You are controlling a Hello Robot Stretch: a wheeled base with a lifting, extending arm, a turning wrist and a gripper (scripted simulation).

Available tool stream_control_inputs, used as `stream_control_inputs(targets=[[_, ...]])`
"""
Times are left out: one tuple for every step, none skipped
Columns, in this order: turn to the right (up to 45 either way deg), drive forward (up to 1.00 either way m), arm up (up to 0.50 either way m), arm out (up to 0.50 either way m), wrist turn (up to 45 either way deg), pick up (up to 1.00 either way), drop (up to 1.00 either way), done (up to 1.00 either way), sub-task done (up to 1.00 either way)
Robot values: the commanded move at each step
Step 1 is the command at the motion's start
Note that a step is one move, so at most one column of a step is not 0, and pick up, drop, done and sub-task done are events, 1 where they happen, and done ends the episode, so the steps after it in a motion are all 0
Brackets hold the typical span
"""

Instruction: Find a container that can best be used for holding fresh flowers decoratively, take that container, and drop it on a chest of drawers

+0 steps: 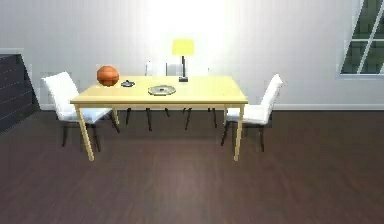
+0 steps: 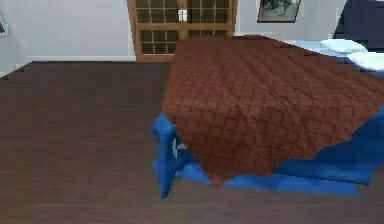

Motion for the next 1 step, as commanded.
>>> stream_control_inputs(targets=[[-18.0,0.00,0.00,0.00,0.0,0.00,0.00,0.00,0.00]])
